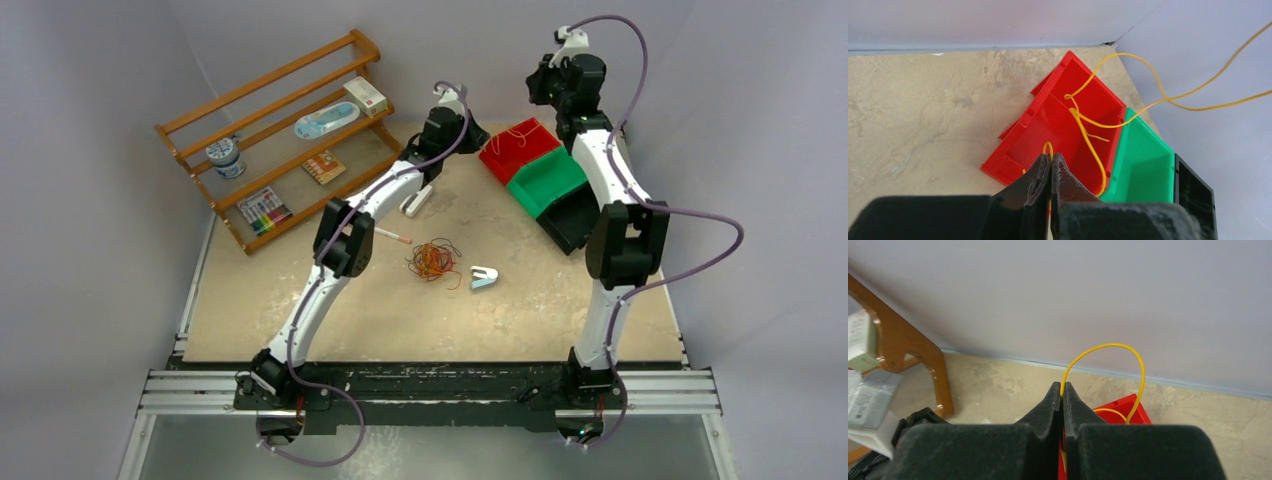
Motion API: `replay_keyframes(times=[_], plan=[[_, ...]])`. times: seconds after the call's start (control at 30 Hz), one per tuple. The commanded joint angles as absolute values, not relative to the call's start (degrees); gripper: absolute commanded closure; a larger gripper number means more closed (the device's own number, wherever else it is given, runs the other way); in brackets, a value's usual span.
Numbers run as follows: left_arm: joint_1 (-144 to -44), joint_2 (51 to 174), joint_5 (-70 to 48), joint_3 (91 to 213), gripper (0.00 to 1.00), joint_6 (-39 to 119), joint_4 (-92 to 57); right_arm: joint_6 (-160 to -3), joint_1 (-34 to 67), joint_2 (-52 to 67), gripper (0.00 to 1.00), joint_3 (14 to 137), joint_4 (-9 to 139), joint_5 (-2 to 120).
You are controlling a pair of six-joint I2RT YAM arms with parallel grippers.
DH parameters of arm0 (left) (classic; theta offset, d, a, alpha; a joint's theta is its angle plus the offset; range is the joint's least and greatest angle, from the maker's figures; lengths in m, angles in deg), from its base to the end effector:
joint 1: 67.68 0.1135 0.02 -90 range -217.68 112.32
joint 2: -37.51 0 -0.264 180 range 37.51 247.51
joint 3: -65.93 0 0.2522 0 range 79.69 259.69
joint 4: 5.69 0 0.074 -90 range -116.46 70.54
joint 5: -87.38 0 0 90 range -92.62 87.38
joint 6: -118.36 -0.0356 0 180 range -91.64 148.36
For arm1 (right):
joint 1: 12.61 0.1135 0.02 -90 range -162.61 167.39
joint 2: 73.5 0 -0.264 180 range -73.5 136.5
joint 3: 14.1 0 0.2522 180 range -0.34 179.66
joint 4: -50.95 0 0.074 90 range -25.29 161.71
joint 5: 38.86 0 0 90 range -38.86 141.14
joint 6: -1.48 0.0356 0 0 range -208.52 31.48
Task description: Untangle the cables
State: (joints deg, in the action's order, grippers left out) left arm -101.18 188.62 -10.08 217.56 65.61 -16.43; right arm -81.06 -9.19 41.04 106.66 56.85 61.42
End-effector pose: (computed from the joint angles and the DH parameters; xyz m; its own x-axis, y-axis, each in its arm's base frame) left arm 0.5069 -0.3410 0.2239 -0.5135 -0.3798 -0.7694 0.4309 0.6613 -0.6140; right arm 0.4881 0.0355 0.3816 -0.0252 0.1265 -0.9916 -0.2356 0.9633 0.1288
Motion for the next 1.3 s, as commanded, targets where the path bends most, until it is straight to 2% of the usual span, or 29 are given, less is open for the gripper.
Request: replay_keyframes(times=[0.0, 0.43, 0.57, 0.67, 0.77, 0.87, 1.03, 1.27], plan=[[-101.5, 192.5, -9.6, 223.9, 1.0, 68.6, -5.8, -81.8, -9.9, 44.3, 1.0, 111.4, 54.4, 64.6], [-105.6, 200.0, -2.8, 229.2, 0.99, 71.3, 2.6, -83.3, -10.4, 49.0, 1.0, 110.1, 55.5, 66.7], [-106.1, 200.6, -1.3, 229.3, 0.74, 72.1, 3.8, -83.4, -10.4, 49.5, 1.0, 110.0, 55.9, 67.4], [-106.1, 199.7, -1.3, 228.0, 0.67, 71.2, 3.1, -83.5, -10.8, 49.6, 1.0, 109.3, 55.8, 67.3], [-106.1, 197.4, -1.4, 225.0, 0.59, 70.0, 2.6, -83.2, -11.2, 49.9, 1.0, 108.6, 55.7, 67.5], [-105.7, 194.2, -2.0, 220.9, 0.57, 69.2, 2.8, -83.2, -11.3, 50.4, 1.0, 108.6, 56.3, 67.9], [-104.5, 187.9, -2.6, 213.6, 0.57, 68.8, 2.7, -83.5, -11.4, 51.6, 1.0, 109.0, 57.5, 68.0], [-103.5, 172.0, 0.4, 195.1, 0.57, 65.6, 5.5, -84.8, -11.4, 57.5, 1.0, 113.4, 62.1, 70.0]])
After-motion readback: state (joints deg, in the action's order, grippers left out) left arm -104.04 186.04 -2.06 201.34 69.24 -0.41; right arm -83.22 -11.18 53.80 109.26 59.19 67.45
